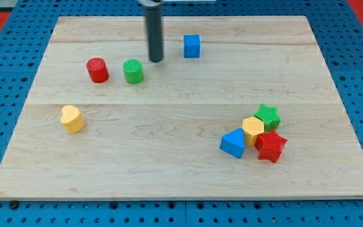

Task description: Move the blue triangle to the left of red star

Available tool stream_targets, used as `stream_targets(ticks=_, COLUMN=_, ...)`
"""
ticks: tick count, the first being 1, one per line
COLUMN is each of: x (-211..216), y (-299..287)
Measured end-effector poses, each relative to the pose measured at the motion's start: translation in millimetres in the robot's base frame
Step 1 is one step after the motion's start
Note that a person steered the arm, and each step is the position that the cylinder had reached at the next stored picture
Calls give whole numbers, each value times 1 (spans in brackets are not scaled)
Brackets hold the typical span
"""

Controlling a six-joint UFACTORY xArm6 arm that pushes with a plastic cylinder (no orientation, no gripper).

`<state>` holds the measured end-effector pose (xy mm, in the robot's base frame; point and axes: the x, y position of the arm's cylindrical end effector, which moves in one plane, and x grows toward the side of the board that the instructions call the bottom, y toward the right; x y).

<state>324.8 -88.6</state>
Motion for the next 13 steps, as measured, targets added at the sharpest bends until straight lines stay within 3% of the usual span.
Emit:
stream_targets(ticks=1, x=0, y=-55)
stream_targets(ticks=3, x=55, y=2)
stream_targets(ticks=4, x=98, y=-8)
stream_targets(ticks=5, x=98, y=36)
stream_targets(ticks=6, x=85, y=15)
stream_targets(ticks=9, x=126, y=140)
stream_targets(ticks=13, x=203, y=194)
